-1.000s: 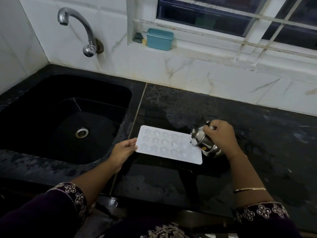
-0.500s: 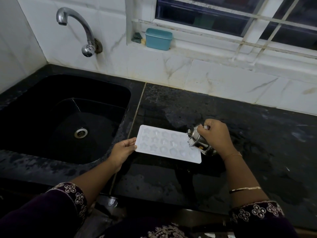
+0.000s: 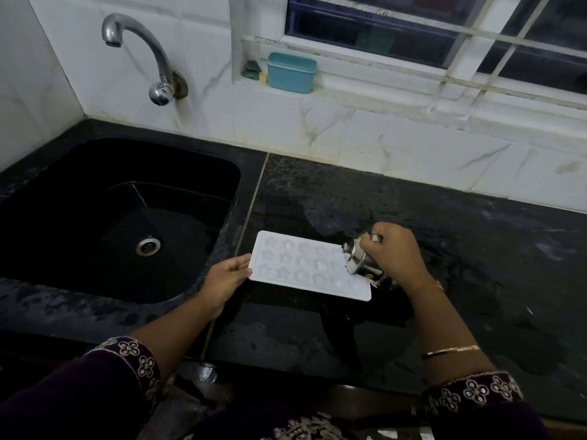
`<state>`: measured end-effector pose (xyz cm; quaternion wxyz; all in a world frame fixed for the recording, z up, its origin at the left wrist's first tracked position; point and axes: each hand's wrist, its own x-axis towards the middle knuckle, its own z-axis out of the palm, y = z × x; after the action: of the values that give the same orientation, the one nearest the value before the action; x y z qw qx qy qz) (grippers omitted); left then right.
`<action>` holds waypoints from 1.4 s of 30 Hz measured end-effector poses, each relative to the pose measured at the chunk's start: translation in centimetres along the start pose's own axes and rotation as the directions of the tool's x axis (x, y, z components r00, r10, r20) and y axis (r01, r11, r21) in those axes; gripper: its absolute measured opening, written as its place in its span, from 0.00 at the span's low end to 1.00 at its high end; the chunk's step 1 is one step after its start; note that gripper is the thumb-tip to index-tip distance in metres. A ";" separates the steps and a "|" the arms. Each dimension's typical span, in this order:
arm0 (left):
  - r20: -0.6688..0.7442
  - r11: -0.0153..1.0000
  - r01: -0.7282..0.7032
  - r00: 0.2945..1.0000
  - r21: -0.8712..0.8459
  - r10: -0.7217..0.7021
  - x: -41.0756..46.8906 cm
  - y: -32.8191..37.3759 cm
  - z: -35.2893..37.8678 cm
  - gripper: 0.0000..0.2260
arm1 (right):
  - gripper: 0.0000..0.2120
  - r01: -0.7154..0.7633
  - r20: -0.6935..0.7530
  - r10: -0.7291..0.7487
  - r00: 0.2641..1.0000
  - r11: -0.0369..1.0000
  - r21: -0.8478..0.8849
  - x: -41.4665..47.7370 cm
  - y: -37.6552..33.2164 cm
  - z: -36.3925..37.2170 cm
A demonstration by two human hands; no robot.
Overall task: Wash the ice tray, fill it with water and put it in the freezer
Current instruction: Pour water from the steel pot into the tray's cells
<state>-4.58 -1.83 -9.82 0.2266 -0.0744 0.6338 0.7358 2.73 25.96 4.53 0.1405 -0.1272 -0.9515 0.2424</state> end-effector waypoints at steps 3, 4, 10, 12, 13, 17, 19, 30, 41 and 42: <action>0.011 1.000 -0.003 1.000 0.002 0.003 0.1 -0.1 -0.1 0.18 | 0.21 0.018 0.015 -0.018 1.000 1.000 -0.010 0.1 -0.4 0.1; 0.014 1.000 -0.007 1.000 0.002 0.007 0.0 -0.1 -0.1 0.18 | 0.21 0.022 0.019 -0.021 1.000 1.000 -0.013 0.2 -0.5 0.1; 0.011 1.000 -0.009 1.000 0.003 0.009 -0.2 0.0 0.1 0.18 | 0.22 0.031 0.002 -0.031 1.000 0.998 -0.046 0.5 -0.4 -0.3; 0.010 1.000 -0.007 1.000 0.009 0.007 -0.1 0.0 0.0 0.18 | 0.22 0.018 -0.005 -0.019 1.000 0.999 -0.044 0.4 -0.2 -0.5; 0.010 1.000 -0.006 1.000 0.013 0.006 0.0 0.0 0.0 0.18 | 0.21 0.008 -0.007 -0.009 1.000 0.999 -0.038 0.4 0.0 -0.5; 0.010 1.000 -0.006 1.000 0.028 0.006 0.0 0.0 -0.1 0.18 | 0.21 -0.033 -0.023 0.033 0.999 0.999 0.036 -0.1 0.4 -0.7; 0.009 1.000 -0.007 1.000 0.030 0.007 0.0 0.0 0.0 0.18 | 0.22 -0.045 -0.031 0.048 0.998 0.995 0.087 -0.5 0.7 -0.8; 0.008 1.000 -0.025 1.000 0.016 0.025 -0.4 0.2 0.2 0.17 | 0.21 0.040 0.117 -0.036 0.993 0.999 -0.032 -1.3 0.1 -0.7; 0.010 1.000 -0.023 1.000 0.018 0.022 0.0 -0.1 -0.1 0.18 | 0.20 0.072 0.140 -0.059 0.988 0.993 -0.093 -0.7 -0.9 -0.6; 0.013 1.000 -0.023 1.000 0.014 0.023 0.0 -0.1 0.0 0.17 | 0.20 0.073 0.138 -0.059 0.989 0.992 -0.100 -0.7 -0.8 -0.7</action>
<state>-4.52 -1.87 -9.92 0.2227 -0.0606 0.6384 0.7342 3.46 25.32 5.38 0.0771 -0.0859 -0.9739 0.1952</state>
